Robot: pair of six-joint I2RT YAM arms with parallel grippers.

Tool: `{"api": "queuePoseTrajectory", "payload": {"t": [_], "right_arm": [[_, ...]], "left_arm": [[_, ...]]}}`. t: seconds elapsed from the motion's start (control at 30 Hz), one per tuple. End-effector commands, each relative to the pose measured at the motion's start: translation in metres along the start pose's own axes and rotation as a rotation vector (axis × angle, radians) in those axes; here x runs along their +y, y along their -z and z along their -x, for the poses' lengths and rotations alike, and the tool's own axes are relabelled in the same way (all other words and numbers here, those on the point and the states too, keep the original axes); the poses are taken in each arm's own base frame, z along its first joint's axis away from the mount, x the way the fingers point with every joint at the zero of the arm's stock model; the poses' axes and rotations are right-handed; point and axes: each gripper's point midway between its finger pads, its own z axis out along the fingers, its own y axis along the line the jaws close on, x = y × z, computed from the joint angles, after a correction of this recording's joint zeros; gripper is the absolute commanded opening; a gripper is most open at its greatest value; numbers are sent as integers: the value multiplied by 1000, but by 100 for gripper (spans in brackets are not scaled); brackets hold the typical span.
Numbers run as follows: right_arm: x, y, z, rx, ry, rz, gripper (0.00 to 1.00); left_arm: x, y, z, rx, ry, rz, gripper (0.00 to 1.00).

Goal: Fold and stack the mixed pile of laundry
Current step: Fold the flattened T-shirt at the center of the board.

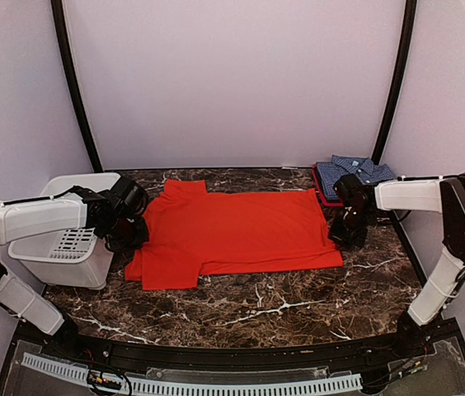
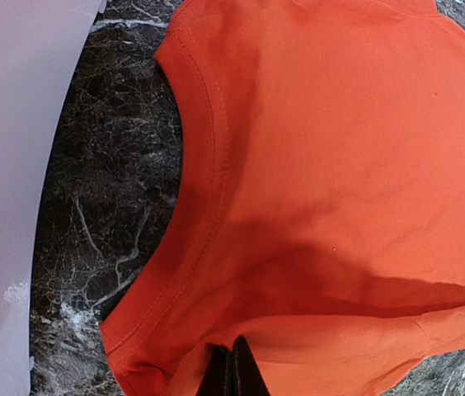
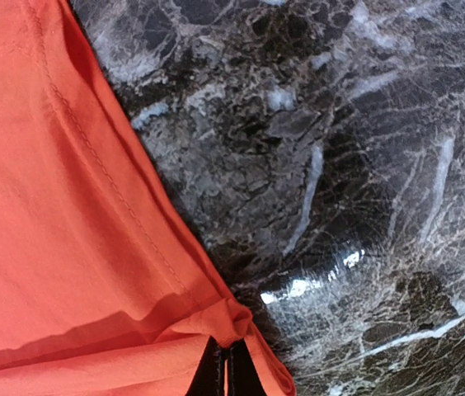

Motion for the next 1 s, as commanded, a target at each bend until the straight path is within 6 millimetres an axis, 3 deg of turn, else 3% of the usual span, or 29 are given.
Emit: {"api": "queuePoseTrajectory", "payload": {"t": [0.0,0.5,0.97], "right_arm": [[11,-3,17,-37,28,23,0],[-9,-12,7,-25,17,-27,0],[-13,-17,4,-13,18,-32,0]], "left_arm": [[1,-5,9,-29,-6,12,0],[1,-28,7,-17,-38,30,0],[-8,-51,11,-3,-75,44,0]]}}
